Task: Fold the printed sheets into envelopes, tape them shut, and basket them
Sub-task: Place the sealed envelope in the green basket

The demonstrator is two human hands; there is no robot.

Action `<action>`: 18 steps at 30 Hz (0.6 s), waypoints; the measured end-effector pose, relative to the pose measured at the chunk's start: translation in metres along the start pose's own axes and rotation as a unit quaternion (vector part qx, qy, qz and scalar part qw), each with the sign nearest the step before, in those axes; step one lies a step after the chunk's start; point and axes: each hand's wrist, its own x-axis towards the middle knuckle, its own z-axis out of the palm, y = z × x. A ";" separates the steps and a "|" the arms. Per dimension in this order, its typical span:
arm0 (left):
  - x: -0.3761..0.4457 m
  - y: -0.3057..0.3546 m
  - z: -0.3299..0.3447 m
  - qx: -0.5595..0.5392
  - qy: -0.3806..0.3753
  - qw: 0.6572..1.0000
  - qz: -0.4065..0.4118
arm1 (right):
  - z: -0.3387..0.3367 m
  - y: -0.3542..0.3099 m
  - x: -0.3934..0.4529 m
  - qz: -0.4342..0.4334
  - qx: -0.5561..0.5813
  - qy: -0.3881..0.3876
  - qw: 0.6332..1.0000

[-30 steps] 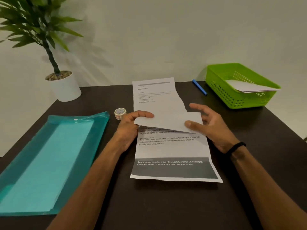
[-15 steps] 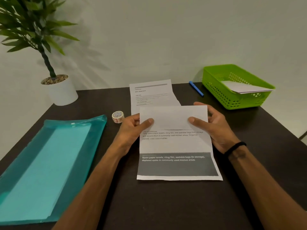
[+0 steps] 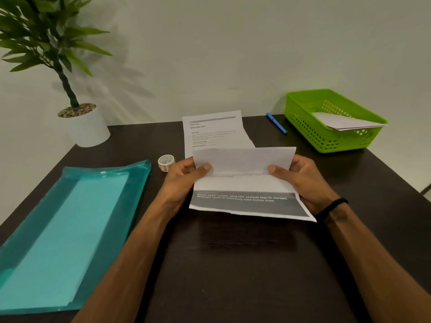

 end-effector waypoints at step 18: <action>0.004 -0.002 -0.003 0.091 0.087 0.984 0.128 | 0.002 -0.017 -0.003 0.080 0.105 -0.001 0.991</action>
